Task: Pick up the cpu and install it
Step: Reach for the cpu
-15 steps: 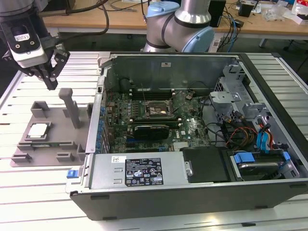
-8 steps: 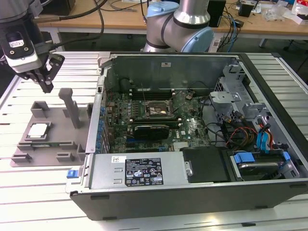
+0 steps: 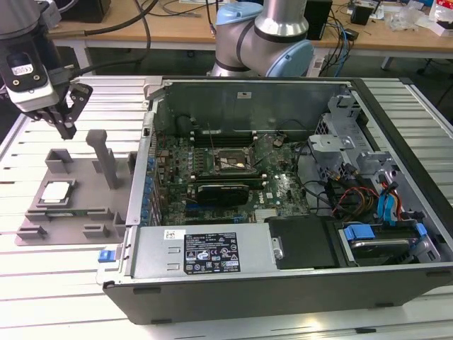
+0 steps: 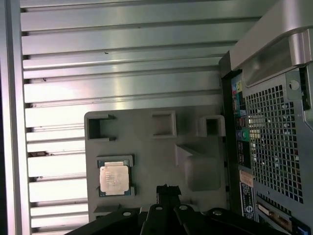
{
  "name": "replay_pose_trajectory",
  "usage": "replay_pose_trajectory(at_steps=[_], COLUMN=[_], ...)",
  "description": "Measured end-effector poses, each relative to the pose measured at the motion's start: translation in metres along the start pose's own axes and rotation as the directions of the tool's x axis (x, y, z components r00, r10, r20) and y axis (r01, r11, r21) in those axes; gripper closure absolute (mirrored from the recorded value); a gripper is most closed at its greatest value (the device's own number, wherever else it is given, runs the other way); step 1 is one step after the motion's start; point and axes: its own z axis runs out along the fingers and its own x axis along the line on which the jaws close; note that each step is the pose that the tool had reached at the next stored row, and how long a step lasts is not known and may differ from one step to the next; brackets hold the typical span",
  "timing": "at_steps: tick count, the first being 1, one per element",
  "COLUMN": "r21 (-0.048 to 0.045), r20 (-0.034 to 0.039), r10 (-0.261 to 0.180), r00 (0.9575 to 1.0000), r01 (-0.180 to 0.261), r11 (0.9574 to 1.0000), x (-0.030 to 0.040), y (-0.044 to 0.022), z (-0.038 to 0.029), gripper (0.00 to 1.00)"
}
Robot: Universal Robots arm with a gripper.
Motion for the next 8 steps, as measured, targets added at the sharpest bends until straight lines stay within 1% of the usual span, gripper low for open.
replay_pose_trajectory(at_steps=[5, 7, 8], r21=[0.0001, 0.0, 0.0001], r20=[0.0001, 0.0002, 0.0001], r10=[0.0, 0.0, 0.0], r00=[1.0, 1.0, 1.0], r01=[0.0, 0.0, 0.0], r11=[1.0, 1.0, 1.0], x=[0.0, 0.0002, 0.0006], y=[0.0, -0.0001, -0.0002], z=[0.0002, 0.0025, 0.0048], gripper=[0.89, 0.89, 0.89])
